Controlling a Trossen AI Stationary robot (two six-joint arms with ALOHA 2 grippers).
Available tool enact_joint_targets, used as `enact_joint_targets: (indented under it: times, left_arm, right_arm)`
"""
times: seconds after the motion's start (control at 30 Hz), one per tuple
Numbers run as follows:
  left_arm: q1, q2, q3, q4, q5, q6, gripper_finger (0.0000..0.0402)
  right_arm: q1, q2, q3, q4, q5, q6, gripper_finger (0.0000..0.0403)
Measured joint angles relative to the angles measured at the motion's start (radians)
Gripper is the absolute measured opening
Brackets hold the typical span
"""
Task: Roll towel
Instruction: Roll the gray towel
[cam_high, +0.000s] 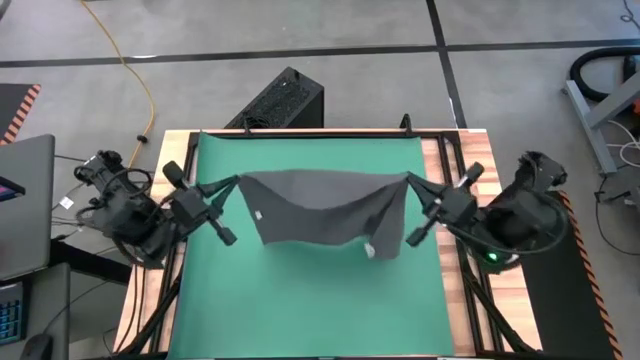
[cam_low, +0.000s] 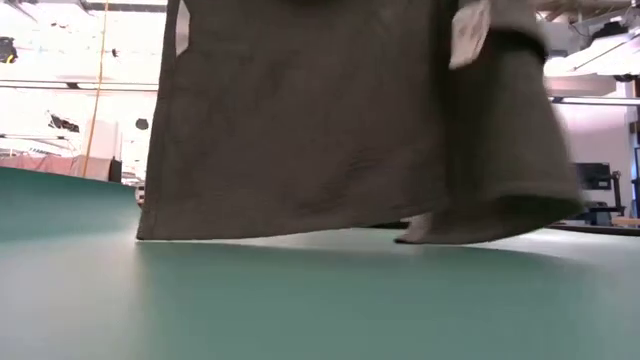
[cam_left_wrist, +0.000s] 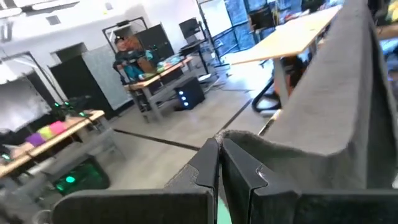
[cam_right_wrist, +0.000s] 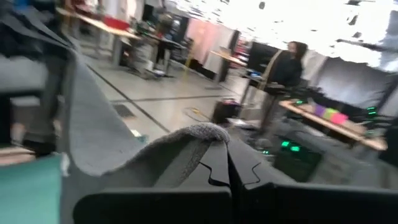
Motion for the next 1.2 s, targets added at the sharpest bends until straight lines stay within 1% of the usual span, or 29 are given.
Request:
enact_joint_targets:
  times: [0.1, 0.2, 0.27, 0.33, 0.37, 0.43, 0.47, 0.5, 0.57, 0.63, 0.67, 0.73, 0.83, 0.93, 1.0, 1.1, 1.2]
  left_arm:
    - [0.019, -0.005, 0.0, 0.0, -0.001, -0.002, 0.0]
    - [0.082, -0.007, 0.0, -0.028, 0.0, -0.015, 0.0]
    - [0.132, -0.008, 0.0, -0.091, -0.001, -0.066, 0.0]
    - [0.174, -0.008, 0.0, -0.217, 0.0, -0.167, 0.0]
    - [0.195, -0.008, 0.0, -0.298, 0.0, -0.235, 0.0]
    - [0.234, -0.008, 0.0, -0.511, 0.003, -0.425, 0.0]
    - [0.251, -0.008, 0.0, -0.64, 0.013, -0.542, 0.0]
    - [0.269, -0.008, 0.0, -0.772, 0.048, -0.678, 0.0]
    - [0.318, -0.007, 0.0, -1.03, 0.18, -0.981, 0.0]
    - [0.374, 0.005, 0.0, -1.268, 0.325, -1.257, 0.0]
    - [0.398, 0.017, 0.0, -1.361, 0.367, -1.356, 0.0]
    - [0.427, 0.05, -0.001, -1.523, 0.38, -1.485, 0.0]
    - [0.454, 0.088, -0.002, -1.658, 0.359, -1.573, 0.0]
    - [0.492, 0.124, -0.001, -1.678, 0.391, -1.596, 0.0]
    - [0.508, 0.147, -0.001, -1.671, 0.423, -1.592, 0.0]
    - [0.528, 0.176, -0.001, -1.672, 0.442, -1.572, 0.0]
    - [0.546, 0.202, -0.001, -1.676, 0.445, -1.567, 0.0]
  right_arm:
    - [-0.015, 0.0, 0.0, -0.003, 0.0, 0.001, 0.0]
    - [-0.085, -0.001, -0.003, -0.053, 0.0, 0.066, 0.0]
    - [-0.15, -0.002, -0.026, -0.123, 0.001, 0.146, 0.0]
    - [-0.217, -0.002, -0.066, -0.206, 0.0, 0.243, 0.0]
    - [-0.248, -0.001, -0.087, -0.249, 0.0, 0.304, 0.0]
    - [-0.316, -0.001, -0.14, -0.335, -0.022, 0.434, 0.0]
    - [-0.352, -0.002, -0.169, -0.388, -0.053, 0.508, 0.0]
    - [-0.389, -0.002, -0.2, -0.44, -0.096, 0.592, 0.0]
    - [-0.466, -0.001, -0.261, -0.553, -0.213, 0.777, 0.0]
    - [-0.549, 0.0, -0.323, -0.646, -0.377, 0.958, 0.0]
    - [-0.591, 0.0, -0.352, -0.668, -0.455, 1.035, 0.0]
    - [-0.68, 0.0, -0.416, -0.69, -0.598, 1.153, 0.0]
    - [-0.792, 0.0, -0.5, -0.691, -0.754, 1.233, 0.0003]
    - [-0.89, 0.0, -0.553, -0.691, -0.861, 1.249, 0.0019]
    - [-0.941, 0.0, -0.573, -0.695, -0.911, 1.25, 0.0036]
    - [-1.005, 0.0, -0.578, -0.693, -0.945, 1.242, 0.007]
    - [-1.054, -0.006, -0.575, -0.688, -0.965, 1.169, 0.0115]
